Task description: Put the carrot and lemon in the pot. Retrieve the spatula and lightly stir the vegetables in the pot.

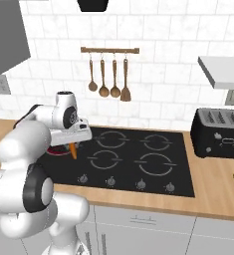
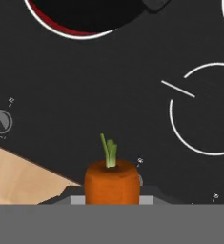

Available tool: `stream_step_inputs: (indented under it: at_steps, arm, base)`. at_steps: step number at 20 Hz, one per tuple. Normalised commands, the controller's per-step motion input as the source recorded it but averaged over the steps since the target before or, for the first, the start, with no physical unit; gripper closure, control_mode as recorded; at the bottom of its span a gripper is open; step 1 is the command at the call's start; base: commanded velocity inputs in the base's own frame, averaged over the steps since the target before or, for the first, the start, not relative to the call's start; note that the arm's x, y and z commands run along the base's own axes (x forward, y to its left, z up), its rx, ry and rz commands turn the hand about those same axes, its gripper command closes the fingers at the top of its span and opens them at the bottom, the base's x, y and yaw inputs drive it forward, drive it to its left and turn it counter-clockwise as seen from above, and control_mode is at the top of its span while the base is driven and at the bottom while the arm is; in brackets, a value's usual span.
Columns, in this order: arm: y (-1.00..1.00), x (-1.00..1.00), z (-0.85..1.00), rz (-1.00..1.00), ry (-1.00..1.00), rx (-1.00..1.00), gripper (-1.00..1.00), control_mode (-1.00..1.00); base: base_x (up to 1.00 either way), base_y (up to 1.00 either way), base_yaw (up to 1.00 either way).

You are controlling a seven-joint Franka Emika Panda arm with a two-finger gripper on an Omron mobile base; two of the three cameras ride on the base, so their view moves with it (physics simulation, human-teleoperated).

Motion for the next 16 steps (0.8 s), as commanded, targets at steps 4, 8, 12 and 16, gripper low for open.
stream_step_inputs:
  at_steps: [4, 8, 12, 16]
  arm:
    - [0.17, 0.13, 0.28, 0.0, 0.0, 0.0, 1.0, -1.0]
    - [0.29, 0.7, 0.24, 0.02, 0.01, 0.0, 1.0, -1.0]
    - [0.45, 0.78, 0.25, 0.04, 0.01, 0.0, 1.0, -1.0]
    - [0.42, 0.7, 0.07, 0.0, 0.14, 0.0, 1.0, -1.0]
  base:
    - [0.0, 0.0, 0.0]
    - [0.0, 0.0, 0.0]
    - [0.0, 0.0, 0.0]
    - [0.0, 0.0, 0.0]
